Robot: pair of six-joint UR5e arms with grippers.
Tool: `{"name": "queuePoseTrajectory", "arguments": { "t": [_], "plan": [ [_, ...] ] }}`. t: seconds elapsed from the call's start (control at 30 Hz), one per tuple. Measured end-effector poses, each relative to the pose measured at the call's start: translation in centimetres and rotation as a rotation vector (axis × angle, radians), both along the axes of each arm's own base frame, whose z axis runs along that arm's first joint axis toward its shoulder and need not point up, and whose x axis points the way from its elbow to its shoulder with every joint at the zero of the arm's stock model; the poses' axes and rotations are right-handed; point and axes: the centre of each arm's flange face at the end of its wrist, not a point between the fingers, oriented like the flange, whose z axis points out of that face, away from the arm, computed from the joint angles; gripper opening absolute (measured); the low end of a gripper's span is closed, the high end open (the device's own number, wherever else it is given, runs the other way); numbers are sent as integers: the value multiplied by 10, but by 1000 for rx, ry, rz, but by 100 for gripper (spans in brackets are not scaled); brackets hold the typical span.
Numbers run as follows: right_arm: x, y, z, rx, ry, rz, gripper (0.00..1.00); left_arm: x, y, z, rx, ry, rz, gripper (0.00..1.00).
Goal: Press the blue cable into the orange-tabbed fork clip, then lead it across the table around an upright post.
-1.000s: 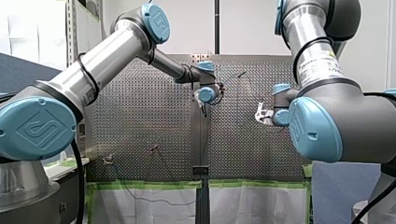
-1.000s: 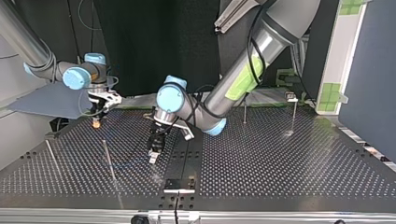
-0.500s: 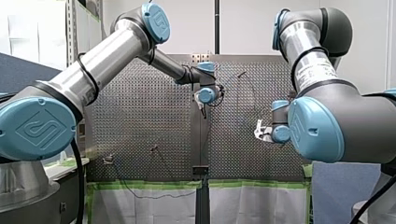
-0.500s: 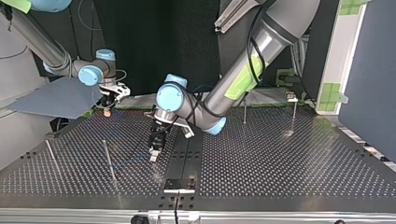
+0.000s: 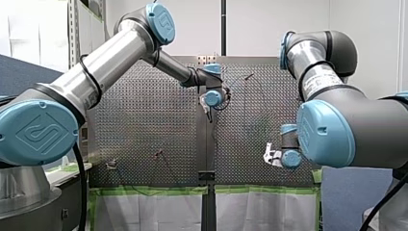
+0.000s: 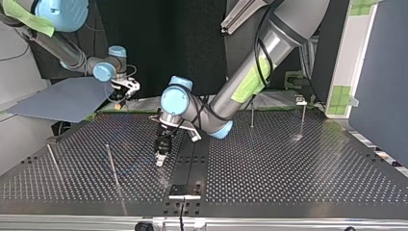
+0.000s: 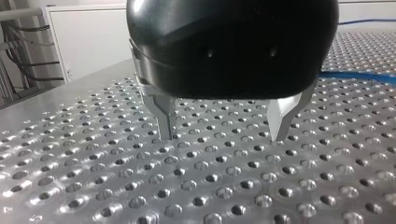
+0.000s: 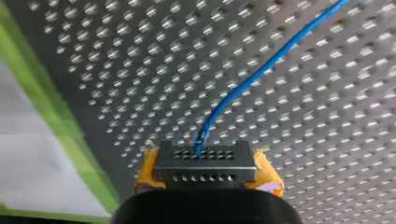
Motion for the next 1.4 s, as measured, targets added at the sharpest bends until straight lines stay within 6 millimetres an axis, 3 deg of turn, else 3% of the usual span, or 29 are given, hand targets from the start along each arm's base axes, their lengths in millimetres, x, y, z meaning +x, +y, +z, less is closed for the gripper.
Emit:
{"name": "queuePoseTrajectory", "arguments": {
  "t": [0.7,0.9,1.4],
  "plan": [
    [-36,28,-117,103,16,-50,0,-2,1,-3,8,17,13,100],
    [-39,32,-127,114,19,-53,0,-2,2,-3,9,18,13,100],
    [-42,31,-128,114,20,-57,0,-6,14,-10,16,104,88,100]
  ]
}}
